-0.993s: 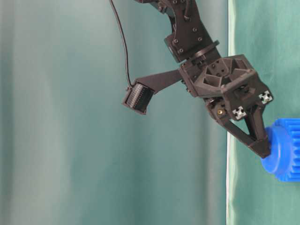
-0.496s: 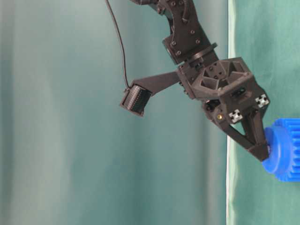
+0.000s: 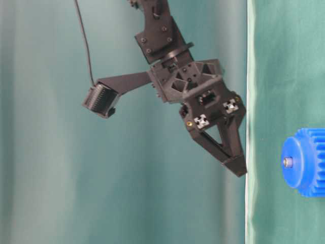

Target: Insert the shaft placed at a random location into the center hole of the medium gear at another random location.

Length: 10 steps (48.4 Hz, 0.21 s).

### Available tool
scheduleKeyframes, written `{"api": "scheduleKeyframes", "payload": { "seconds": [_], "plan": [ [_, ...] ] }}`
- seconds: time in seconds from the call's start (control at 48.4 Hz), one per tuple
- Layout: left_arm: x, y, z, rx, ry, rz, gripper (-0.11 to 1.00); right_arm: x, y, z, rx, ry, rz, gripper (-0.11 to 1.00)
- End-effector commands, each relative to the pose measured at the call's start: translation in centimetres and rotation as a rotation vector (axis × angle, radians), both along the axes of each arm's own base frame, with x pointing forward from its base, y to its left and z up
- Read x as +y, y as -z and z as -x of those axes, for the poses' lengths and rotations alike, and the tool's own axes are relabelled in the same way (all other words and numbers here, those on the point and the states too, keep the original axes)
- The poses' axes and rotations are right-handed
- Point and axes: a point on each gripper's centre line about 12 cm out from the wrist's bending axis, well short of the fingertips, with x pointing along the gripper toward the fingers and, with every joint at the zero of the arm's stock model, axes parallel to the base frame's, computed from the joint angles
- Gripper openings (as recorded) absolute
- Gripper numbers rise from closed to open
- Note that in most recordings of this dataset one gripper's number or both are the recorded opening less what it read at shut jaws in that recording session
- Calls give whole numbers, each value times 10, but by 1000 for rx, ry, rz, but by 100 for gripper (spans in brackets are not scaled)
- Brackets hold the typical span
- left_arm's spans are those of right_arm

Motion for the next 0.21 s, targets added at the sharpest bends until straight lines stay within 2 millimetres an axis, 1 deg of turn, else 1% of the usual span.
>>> {"api": "scheduleKeyframes", "payload": {
  "seconds": [0.0,0.186],
  "plan": [
    [0,-9,-2,-23,-1,-1,0,1,-21,-1,-43,1,-1,77],
    [0,-9,-2,-23,-1,-1,0,1,-25,0,-48,0,1,77]
  ]
}}
